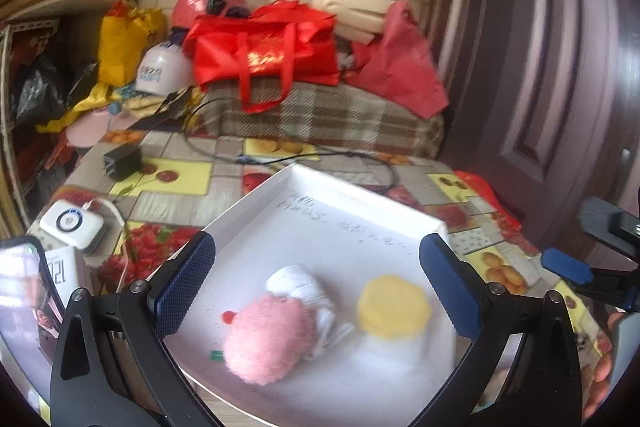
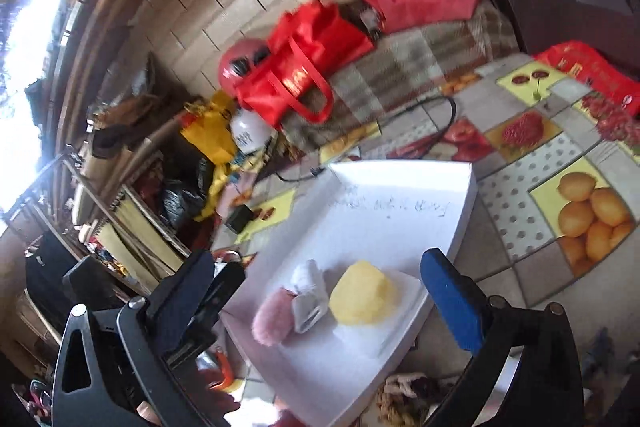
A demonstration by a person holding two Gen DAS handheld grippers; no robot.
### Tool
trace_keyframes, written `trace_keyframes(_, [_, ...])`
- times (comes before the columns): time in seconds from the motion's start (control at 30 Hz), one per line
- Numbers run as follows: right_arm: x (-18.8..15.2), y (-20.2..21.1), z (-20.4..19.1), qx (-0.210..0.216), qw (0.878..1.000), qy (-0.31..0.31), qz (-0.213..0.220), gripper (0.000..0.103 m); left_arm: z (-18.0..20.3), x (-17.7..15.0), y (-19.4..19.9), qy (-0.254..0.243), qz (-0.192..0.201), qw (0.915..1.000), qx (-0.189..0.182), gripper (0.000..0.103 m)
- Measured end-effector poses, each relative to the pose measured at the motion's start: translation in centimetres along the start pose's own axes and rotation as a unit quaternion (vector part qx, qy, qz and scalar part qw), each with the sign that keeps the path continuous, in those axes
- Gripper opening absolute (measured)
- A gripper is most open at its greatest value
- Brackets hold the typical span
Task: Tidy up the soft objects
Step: 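Move both tools back from the box to the table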
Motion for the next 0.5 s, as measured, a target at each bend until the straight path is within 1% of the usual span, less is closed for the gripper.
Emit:
trace_keyframes(0.07, [0.5,2.1,-0.1,0.006,1.000,0.010,0.017,0.103,2.0,0.8,1.4,-0.017,0.011,0.9994,-0.029,0.103])
trace_keyframes(0.1, [0.8,3.8,0.2,0.007,0.999,0.017,0.032,0.103,3.1,1.1,1.9,-0.027,0.014,0.9985,-0.046,0.103])
trace_keyframes(0.13, [1.1,5.2,0.6,0.004,0.999,0.021,0.044,0.103,4.6,1.2,2.7,-0.043,0.017,0.9964,-0.071,0.103])
trace_keyframes(0.17, [1.3,6.4,1.0,0.001,0.998,0.024,0.055,0.103,6.0,1.2,3.5,-0.059,0.018,0.9936,-0.094,0.103])
trace_keyframes(0.2, [1.7,8.0,1.8,-0.005,0.997,0.027,0.069,0.103,7.7,0.9,4.4,-0.080,0.014,0.9891,-0.123,0.103])
trace_keyframes(0.23, [2.0,9.5,2.7,-0.011,0.996,0.030,0.080,0.103,9.5,0.1,5.1,-0.101,0.000,0.9829,-0.154,0.103])
trace_keyframes(0.3, [2.4,12.1,4.7,-0.028,0.994,0.031,0.101,0.103,12.5,-2.1,6.4,-0.129,-0.037,0.9668,-0.218,0.103])
trace_keyframes(0.33, [2.5,13.2,5.8,-0.041,0.993,0.032,0.108,0.103,14.1,-3.8,7.2,-0.144,-0.062,0.9541,-0.255,0.103])
trace_keyframes(0.37, [2.3,14.0,6.7,-0.054,0.992,0.034,0.108,0.103,15.4,-5.3,8.0,-0.159,-0.078,0.9437,-0.279,0.103])
trace_keyframes(0.4, [2.0,14.7,8.1,-0.074,0.991,0.037,0.102,0.103,16.5,-6.9,8.7,-0.175,-0.094,0.9334,-0.299,0.103])
trace_keyframes(0.47, [1.2,15.6,10.8,-0.114,0.990,0.042,0.076,0.103,18.7,-11.0,9.7,-0.210,-0.145,0.9073,-0.334,0.103])
trace_keyframes(0.5, [0.7,15.7,11.9,-0.128,0.989,0.045,0.062,0.103,19.4,-12.5,10.1,-0.223,-0.161,0.8976,-0.344,0.103])
Point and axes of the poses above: each gripper's, at about its wrist camera, not at the fingertips, and y roughly against the way its jaws point, z to its right, x to its top, the point moved 10 cm from there along -y, roughly the way its jaws point, and after that the axes turned 4 degrees about -y, right-handed, at the moved point
